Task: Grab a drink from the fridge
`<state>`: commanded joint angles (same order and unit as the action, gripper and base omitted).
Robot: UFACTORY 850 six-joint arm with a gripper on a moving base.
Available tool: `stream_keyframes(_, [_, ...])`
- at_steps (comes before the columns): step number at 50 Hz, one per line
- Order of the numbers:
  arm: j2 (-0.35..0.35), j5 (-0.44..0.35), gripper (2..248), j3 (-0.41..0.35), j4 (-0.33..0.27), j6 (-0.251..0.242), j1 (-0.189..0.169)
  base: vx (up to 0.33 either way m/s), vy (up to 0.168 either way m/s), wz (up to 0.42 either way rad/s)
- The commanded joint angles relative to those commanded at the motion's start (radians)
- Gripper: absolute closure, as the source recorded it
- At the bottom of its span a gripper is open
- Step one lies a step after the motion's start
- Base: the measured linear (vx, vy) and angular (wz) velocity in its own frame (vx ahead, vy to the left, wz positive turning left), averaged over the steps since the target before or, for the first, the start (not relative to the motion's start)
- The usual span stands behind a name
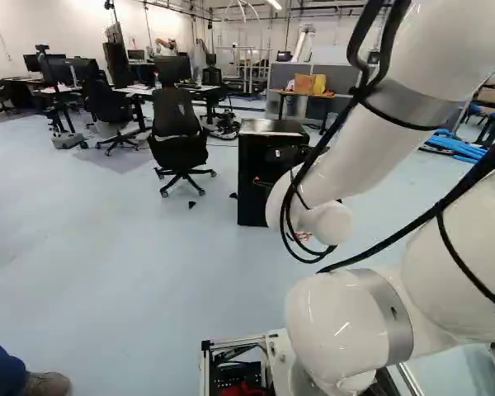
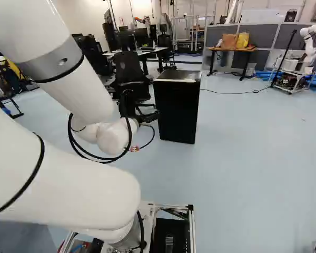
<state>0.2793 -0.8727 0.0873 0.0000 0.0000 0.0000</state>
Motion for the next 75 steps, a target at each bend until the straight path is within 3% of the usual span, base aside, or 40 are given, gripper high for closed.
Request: stream_keyframes(75, [0.0, 0.0, 3, 0.0, 0.0, 0.0, 0.0, 0.071, 0.04, -0.01])
